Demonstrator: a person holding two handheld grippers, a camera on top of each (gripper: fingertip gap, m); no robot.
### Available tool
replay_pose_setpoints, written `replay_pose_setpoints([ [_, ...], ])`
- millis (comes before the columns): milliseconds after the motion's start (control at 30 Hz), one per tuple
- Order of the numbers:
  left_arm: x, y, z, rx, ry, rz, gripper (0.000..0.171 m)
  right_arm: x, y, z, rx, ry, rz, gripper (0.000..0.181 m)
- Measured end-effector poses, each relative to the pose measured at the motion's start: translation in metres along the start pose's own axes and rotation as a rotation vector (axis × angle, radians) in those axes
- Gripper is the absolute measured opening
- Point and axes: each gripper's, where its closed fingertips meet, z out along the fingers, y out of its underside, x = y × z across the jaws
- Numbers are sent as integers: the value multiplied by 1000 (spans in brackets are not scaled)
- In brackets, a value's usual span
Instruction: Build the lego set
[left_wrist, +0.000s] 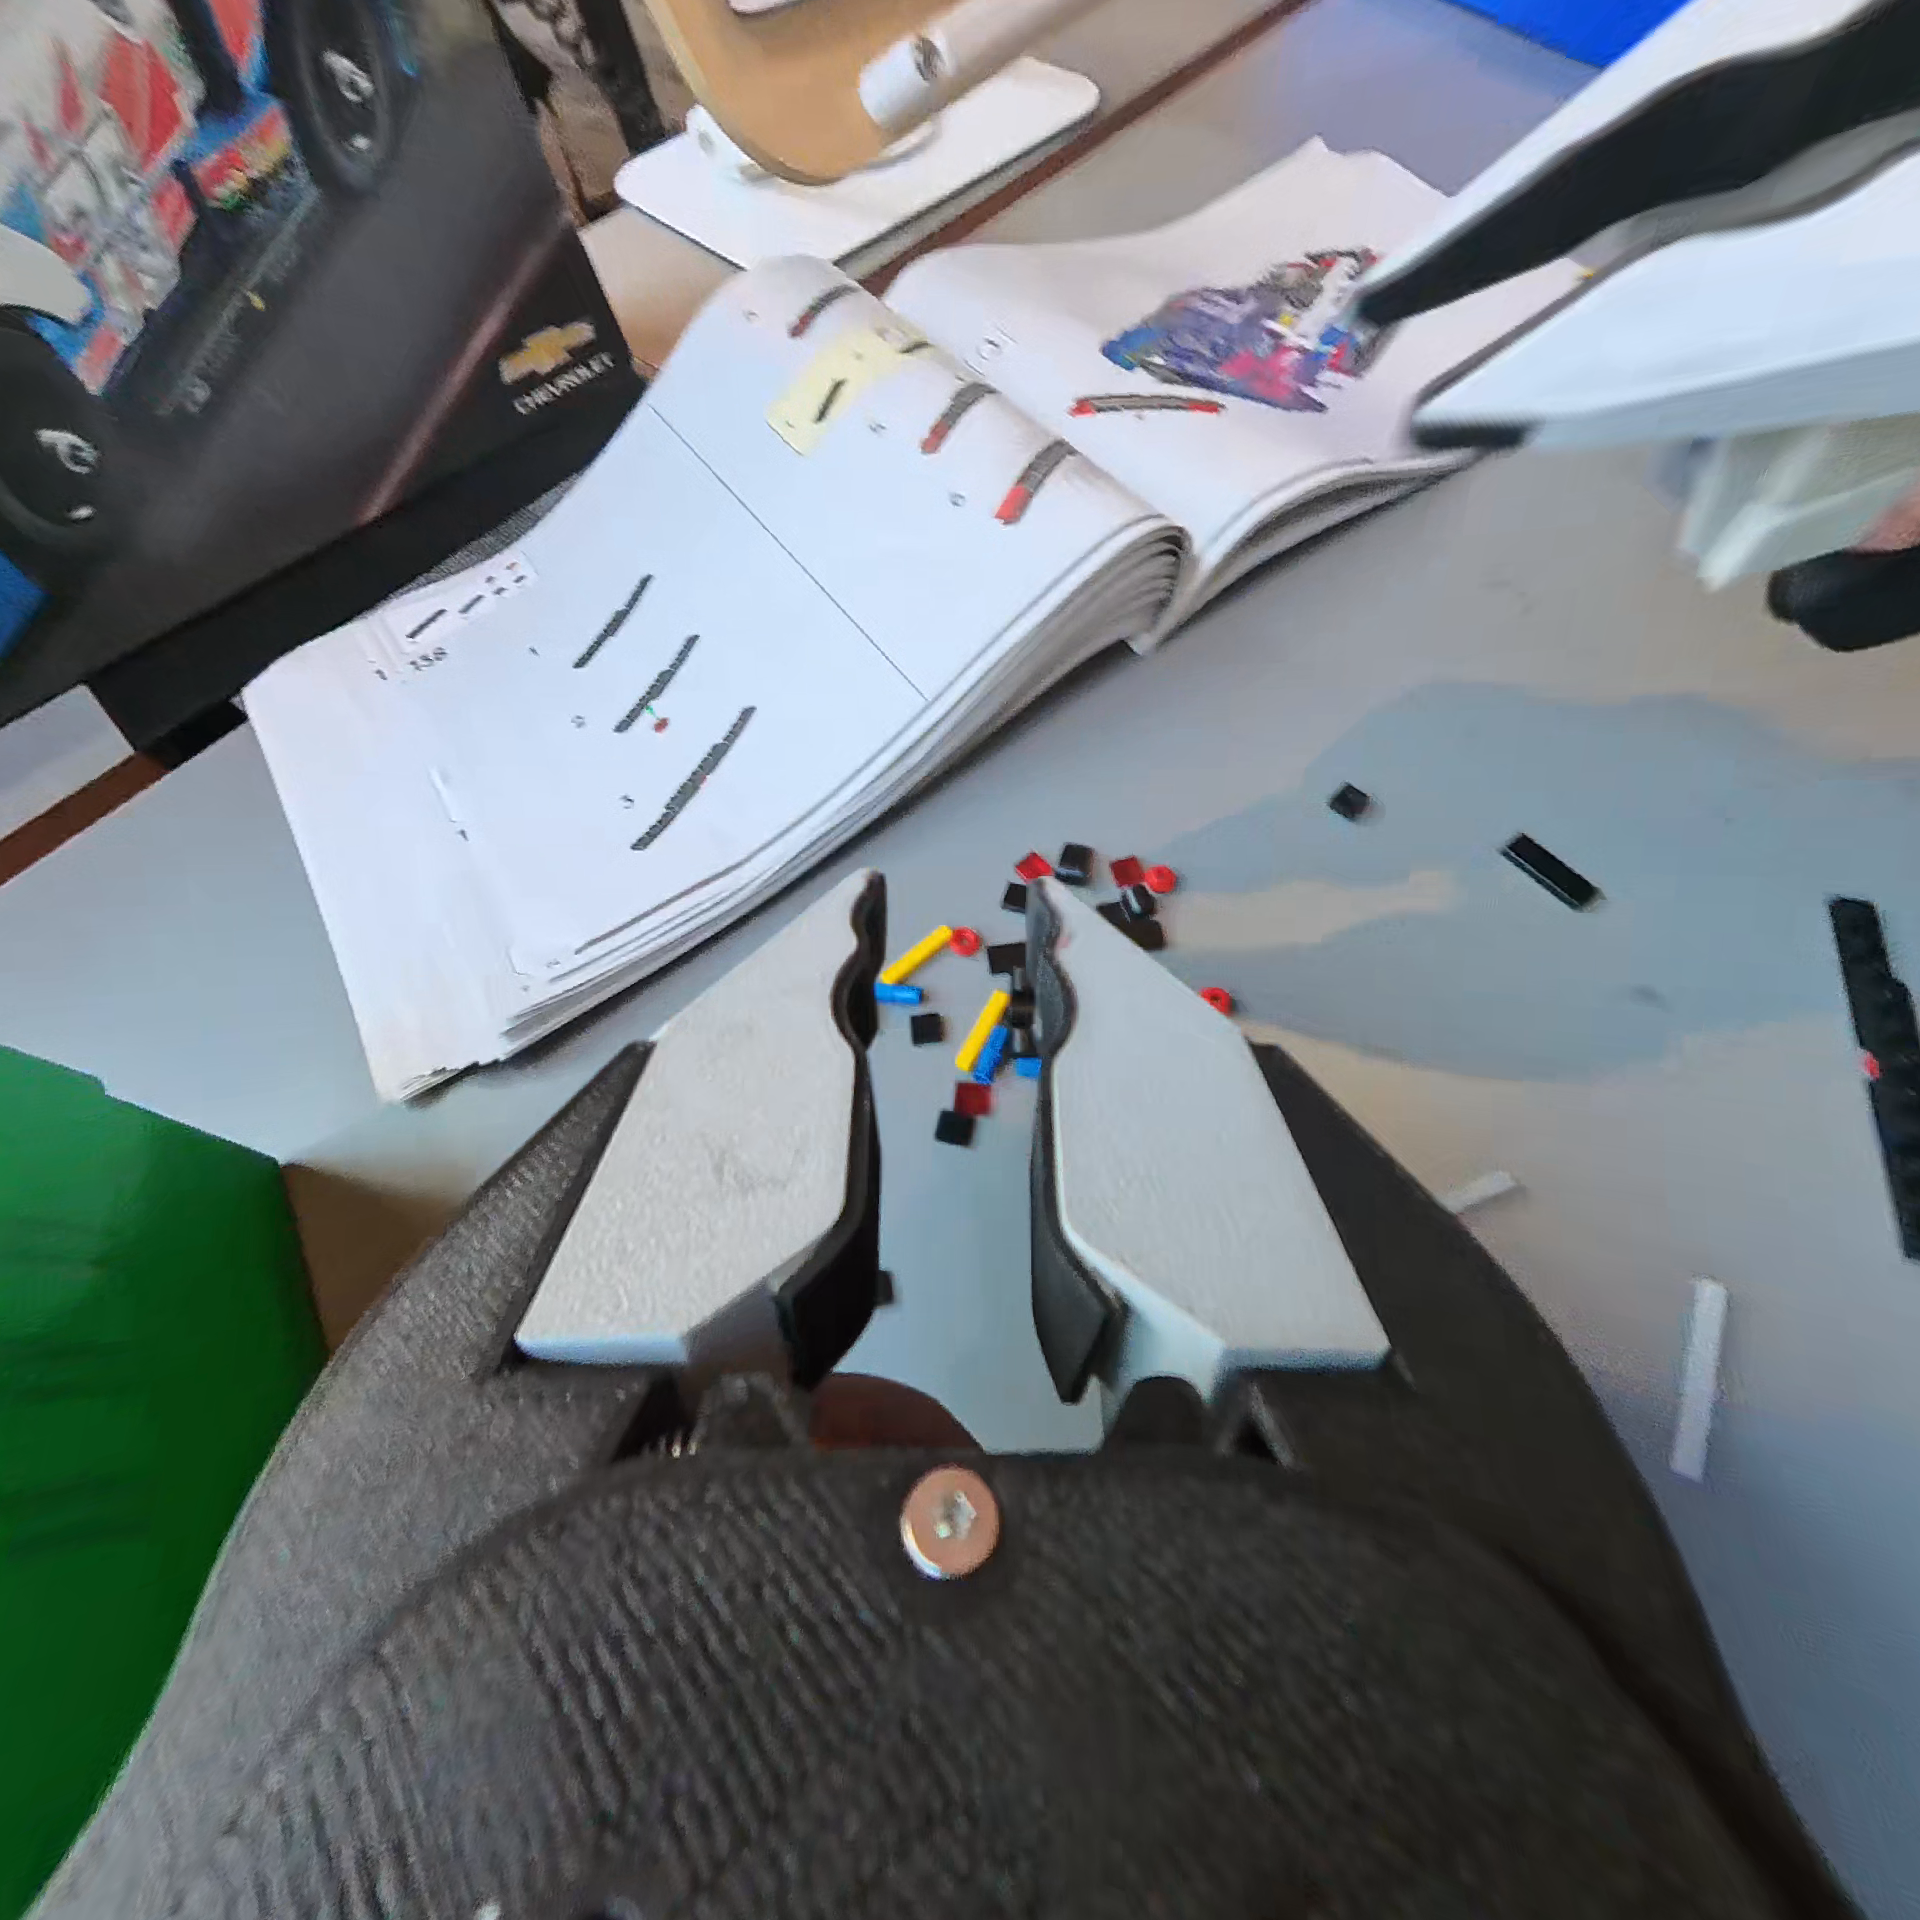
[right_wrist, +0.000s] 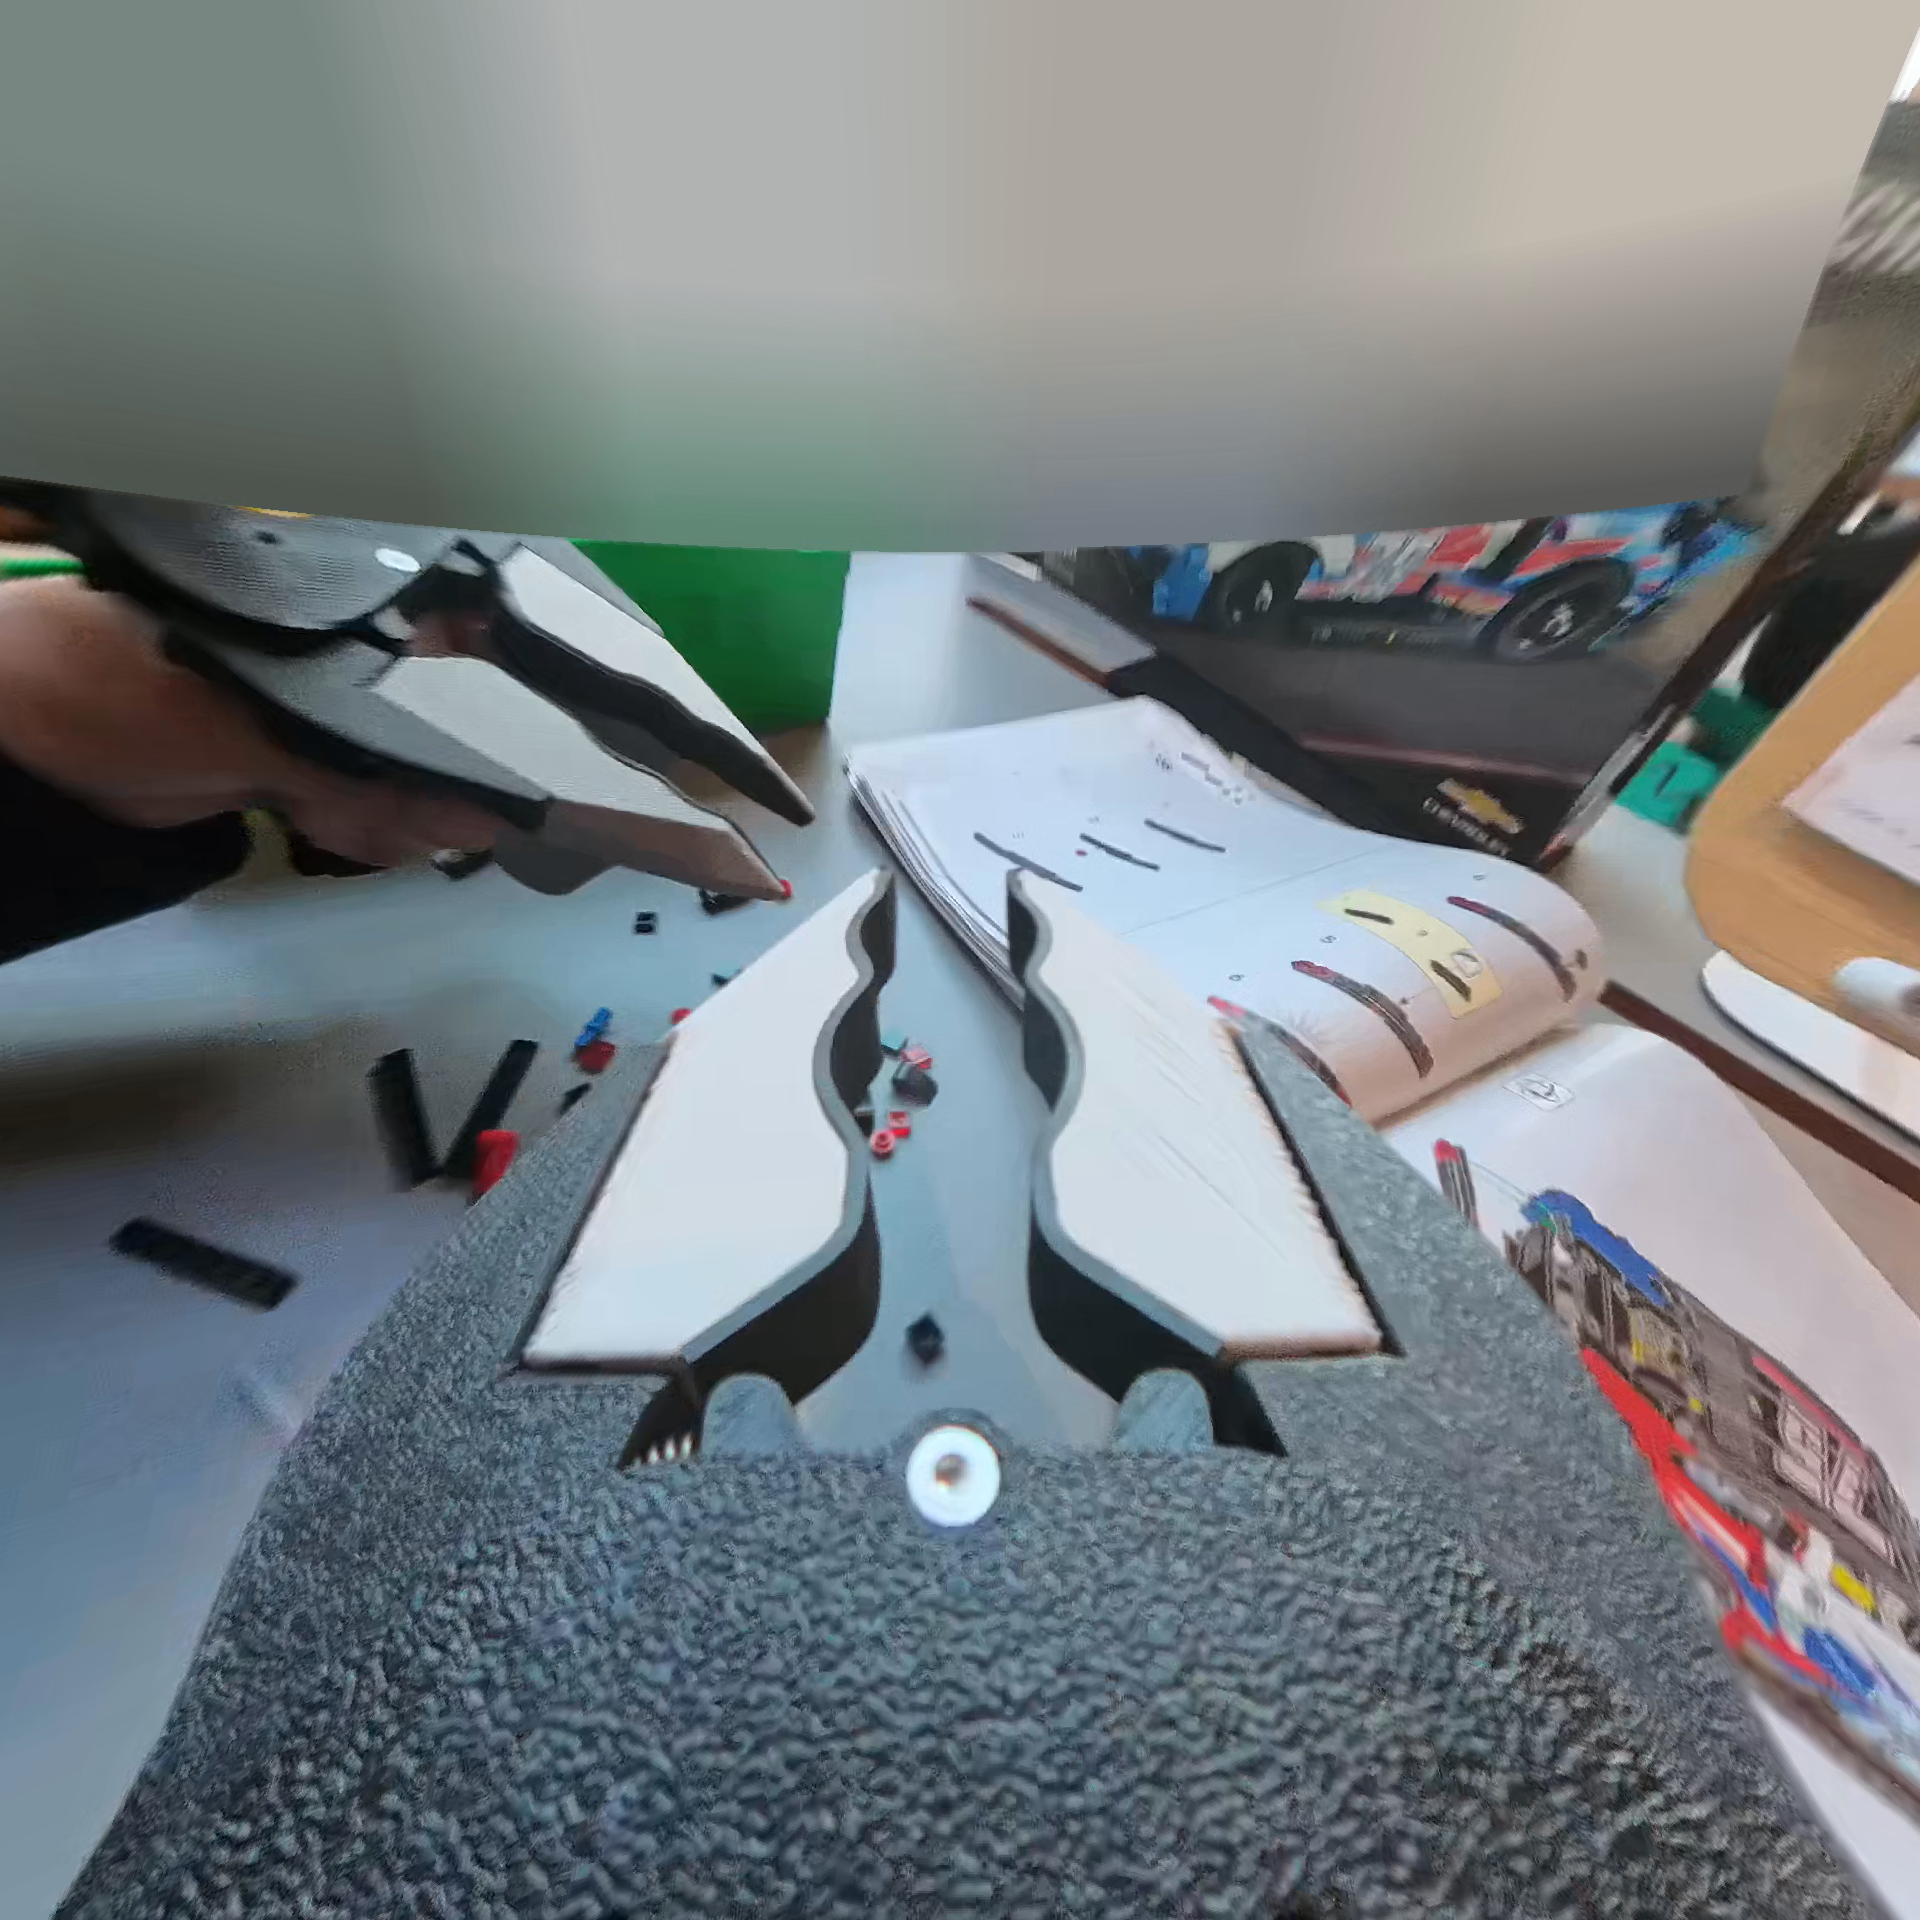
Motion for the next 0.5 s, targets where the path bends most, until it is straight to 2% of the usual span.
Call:
replay_pose_setpoints([
  [100,-6,-1,2,82,-8,-60,24,16,14,56,-201,-5,-73,35],
  [167,-6,0,0,126,13,-101,23,41,21,94,-303,46,-172,34],
  [267,-6,-3,-5,161,43,-173,23,102,13,147,-368,193,-249,13],
  [333,-3,-7,-8,200,61,-224,22,131,37,179,-515,193,-245,7],
  [400,1,-7,-8,216,78,-235,22,137,70,202,-647,108,-202,6],
  [433,3,-6,-7,211,83,-231,22,132,80,209,-678,52,-188,0],
  [500,2,-2,-4,195,81,-232,22,120,88,211,-694,-20,-202,0],
])
